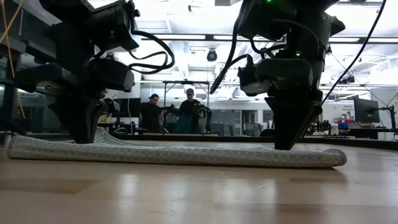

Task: Fold microfiber towels
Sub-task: Fold the gray towel

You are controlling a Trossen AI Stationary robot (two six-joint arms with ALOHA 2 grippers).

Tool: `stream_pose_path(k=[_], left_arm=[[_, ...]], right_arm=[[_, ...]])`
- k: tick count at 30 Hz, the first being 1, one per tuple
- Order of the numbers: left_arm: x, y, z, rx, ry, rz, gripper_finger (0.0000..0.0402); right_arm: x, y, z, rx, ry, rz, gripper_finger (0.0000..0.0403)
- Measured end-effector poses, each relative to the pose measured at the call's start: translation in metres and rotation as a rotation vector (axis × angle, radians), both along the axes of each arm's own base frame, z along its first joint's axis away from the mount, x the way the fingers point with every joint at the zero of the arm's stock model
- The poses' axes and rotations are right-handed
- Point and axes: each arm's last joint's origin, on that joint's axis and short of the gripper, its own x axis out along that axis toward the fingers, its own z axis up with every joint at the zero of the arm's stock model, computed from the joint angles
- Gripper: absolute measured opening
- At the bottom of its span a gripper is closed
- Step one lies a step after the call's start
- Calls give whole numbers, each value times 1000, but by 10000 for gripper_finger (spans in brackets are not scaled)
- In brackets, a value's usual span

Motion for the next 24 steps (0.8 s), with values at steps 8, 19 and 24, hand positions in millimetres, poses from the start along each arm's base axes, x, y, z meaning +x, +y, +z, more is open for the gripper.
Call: stream_pose_path(k=[8, 19, 24], left_arm=[[-2, -24, 0, -37, -16, -21, 0], [0, -48, 3, -70, -109, 7, 0], [3, -49, 5, -86, -148, 41, 0]], right_arm=[[0, -10, 0, -60, 7, -23, 2], [5, -39, 0, -97, 6, -45, 2], [7, -56, 0, -129, 2, -51, 2]])
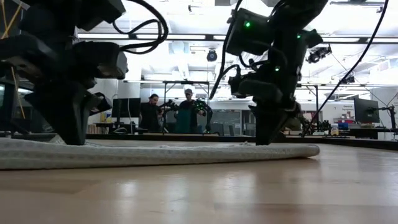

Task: Fold microfiber towels
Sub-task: Fold the gray towel

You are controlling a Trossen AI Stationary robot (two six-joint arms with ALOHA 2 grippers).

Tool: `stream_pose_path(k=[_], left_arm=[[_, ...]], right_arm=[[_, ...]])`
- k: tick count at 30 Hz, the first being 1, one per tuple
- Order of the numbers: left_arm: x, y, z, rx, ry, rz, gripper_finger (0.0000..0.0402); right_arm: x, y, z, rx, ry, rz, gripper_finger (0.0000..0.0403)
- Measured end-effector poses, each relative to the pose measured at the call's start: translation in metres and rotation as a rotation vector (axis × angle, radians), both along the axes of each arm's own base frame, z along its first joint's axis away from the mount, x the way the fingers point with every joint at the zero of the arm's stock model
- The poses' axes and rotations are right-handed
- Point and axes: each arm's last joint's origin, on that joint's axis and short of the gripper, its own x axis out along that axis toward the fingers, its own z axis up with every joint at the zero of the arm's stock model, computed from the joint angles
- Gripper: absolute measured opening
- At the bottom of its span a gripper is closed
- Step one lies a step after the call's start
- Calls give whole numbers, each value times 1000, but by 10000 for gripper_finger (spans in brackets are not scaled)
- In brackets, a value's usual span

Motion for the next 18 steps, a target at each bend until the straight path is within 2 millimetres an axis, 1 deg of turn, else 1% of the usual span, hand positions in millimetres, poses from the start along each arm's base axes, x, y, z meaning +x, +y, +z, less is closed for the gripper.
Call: stream_pose_path(k=[5, 9, 14, 18], left_arm=[[4, -1, -1, -6, -34, 9, 0], [10, -2, -8, -2, -36, 13, 0], [27, -8, -14, 19, -24, -13, 0], [44, -14, -12, 43, -40, -60, 0]], right_arm=[[4, -17, 1, -13, -31, 12, 2], [8, -29, 2, -2, -74, 34, 2], [12, -41, 4, 0, -120, 50, 2], [14, -50, 5, 8, -149, 61, 2]])
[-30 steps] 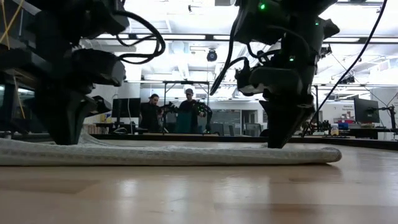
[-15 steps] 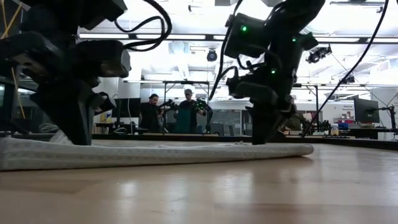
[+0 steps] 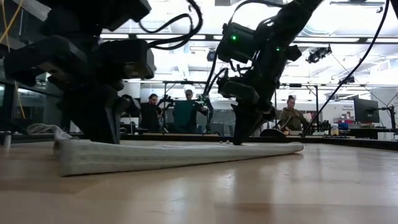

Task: Fold microfiber towels
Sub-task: Fold the gray towel

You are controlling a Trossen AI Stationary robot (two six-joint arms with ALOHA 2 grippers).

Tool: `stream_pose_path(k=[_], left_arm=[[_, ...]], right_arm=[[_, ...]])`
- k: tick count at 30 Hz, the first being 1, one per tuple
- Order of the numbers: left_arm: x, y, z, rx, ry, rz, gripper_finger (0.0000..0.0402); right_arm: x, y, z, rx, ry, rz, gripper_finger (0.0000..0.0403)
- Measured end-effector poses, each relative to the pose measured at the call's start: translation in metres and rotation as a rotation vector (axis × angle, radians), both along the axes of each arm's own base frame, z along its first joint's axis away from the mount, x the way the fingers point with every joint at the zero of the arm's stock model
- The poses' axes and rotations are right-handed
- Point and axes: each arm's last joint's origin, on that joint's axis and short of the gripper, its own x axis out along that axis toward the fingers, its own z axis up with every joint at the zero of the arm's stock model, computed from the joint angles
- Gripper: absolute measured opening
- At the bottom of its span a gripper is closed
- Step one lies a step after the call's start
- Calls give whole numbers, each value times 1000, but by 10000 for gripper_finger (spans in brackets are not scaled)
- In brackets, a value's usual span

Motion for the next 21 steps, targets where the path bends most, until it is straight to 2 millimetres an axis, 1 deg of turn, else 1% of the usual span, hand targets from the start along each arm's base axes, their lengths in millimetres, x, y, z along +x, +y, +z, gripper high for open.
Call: stream_pose_path(k=[2, 6, 14, 17, 21], left_arm=[[8, -3, 2, 9, -13, -21, 0], [16, -6, 2, 14, -20, -33, 0], [16, -6, 3, 0, -14, -11, 0], [16, -6, 2, -2, -10, -13, 0], [16, -6, 2, -4, -8, -14, 0]], right_arm=[[0, -4, 0, 5, -6, 0, 2], [0, -7, 0, 10, -10, 1, 2], [-1, -7, -2, 24, 10, 3, 2], [-1, -1, -2, 12, 18, 12, 2], [0, 7, 3, -18, -1, 25, 2]])
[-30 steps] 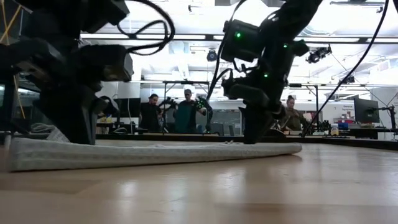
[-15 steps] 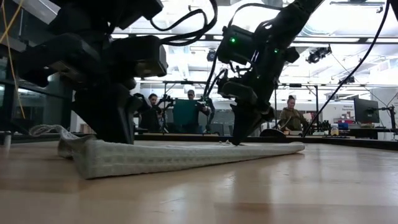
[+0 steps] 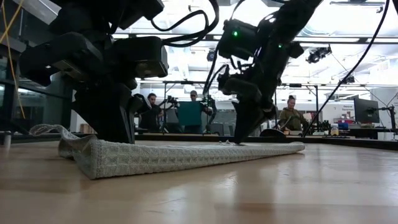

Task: Fold microfiber towels
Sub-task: Fold the gray towel

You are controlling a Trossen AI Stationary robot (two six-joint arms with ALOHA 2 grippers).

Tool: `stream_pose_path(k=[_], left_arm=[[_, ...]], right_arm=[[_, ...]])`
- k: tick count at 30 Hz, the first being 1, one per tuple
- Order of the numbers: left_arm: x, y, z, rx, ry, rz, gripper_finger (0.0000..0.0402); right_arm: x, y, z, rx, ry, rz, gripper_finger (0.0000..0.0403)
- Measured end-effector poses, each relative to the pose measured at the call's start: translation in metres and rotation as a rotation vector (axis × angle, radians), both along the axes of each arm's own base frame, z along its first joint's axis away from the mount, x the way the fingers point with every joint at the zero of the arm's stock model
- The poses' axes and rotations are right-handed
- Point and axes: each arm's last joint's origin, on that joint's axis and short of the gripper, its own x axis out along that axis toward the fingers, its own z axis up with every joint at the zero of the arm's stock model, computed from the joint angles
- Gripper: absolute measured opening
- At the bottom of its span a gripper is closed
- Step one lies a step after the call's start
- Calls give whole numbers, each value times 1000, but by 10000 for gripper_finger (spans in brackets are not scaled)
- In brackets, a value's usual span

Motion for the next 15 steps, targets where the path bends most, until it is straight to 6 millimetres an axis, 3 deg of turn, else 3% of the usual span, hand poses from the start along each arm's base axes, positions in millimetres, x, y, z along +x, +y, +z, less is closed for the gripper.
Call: stream_pose_path(k=[11, 15], left_arm=[[0, 0, 0, 1, 6, 0, 0], [-1, 0, -1, 0, 7, 0, 0]], right_arm=[[-16, 26, 35, 32, -23, -29, 2], [-24, 37, 38, 59, 32, -47, 2]])
